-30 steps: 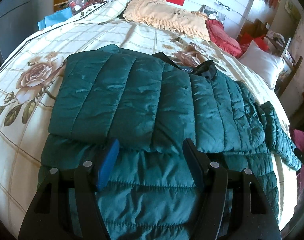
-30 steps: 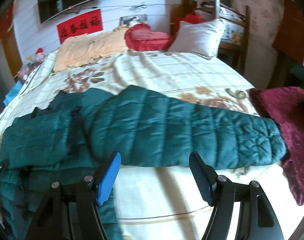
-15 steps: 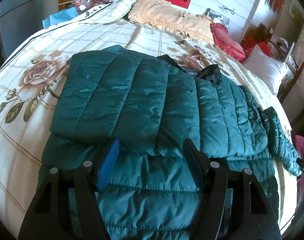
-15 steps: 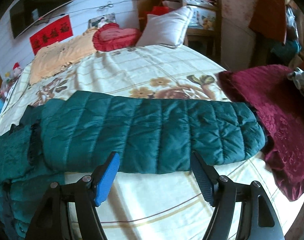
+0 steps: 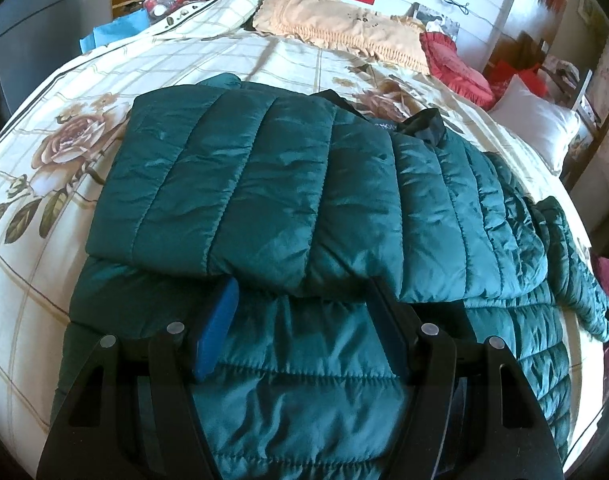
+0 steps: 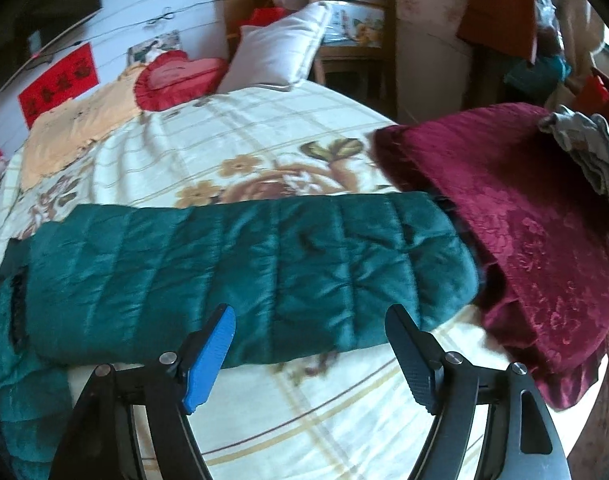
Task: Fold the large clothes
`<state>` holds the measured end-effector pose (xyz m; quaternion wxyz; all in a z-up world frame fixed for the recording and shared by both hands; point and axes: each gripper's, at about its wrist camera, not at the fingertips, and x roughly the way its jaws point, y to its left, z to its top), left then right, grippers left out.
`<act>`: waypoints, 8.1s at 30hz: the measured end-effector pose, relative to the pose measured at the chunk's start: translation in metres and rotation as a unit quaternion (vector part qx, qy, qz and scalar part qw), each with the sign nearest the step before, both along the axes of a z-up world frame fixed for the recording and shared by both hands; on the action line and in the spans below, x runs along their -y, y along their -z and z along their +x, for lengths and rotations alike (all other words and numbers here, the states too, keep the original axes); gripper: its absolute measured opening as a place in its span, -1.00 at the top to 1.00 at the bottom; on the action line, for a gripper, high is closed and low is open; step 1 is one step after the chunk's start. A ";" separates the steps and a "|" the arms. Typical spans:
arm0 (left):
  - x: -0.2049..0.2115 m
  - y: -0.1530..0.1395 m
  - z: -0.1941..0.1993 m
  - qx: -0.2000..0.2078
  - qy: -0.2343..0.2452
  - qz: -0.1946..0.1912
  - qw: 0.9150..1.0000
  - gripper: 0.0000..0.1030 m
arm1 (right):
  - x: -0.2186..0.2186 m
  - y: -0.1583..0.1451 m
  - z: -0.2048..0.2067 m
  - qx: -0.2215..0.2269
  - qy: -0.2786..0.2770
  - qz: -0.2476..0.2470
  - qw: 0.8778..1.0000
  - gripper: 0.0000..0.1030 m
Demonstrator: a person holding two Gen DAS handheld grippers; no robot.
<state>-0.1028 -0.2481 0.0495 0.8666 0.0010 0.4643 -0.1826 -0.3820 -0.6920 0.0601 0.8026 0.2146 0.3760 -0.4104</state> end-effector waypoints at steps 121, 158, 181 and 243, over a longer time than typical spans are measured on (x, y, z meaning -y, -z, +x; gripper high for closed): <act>-0.078 -0.019 0.008 0.000 -0.025 -0.071 0.997 -0.29 | -0.349 -0.009 0.296 0.060 -0.452 0.151 0.877 -0.06; 0.056 -0.074 0.021 0.063 0.078 -0.077 0.992 0.76 | -0.170 -0.075 0.141 0.163 -0.270 0.120 0.941 -0.33; -0.059 -0.028 0.055 0.038 -0.013 -0.037 0.999 0.75 | -0.239 -0.003 0.242 0.058 -0.346 0.122 0.929 -0.33; -0.019 0.007 0.077 0.050 0.000 0.020 0.999 -0.21 | -0.249 -0.019 0.210 0.032 -0.310 -0.003 0.950 -0.33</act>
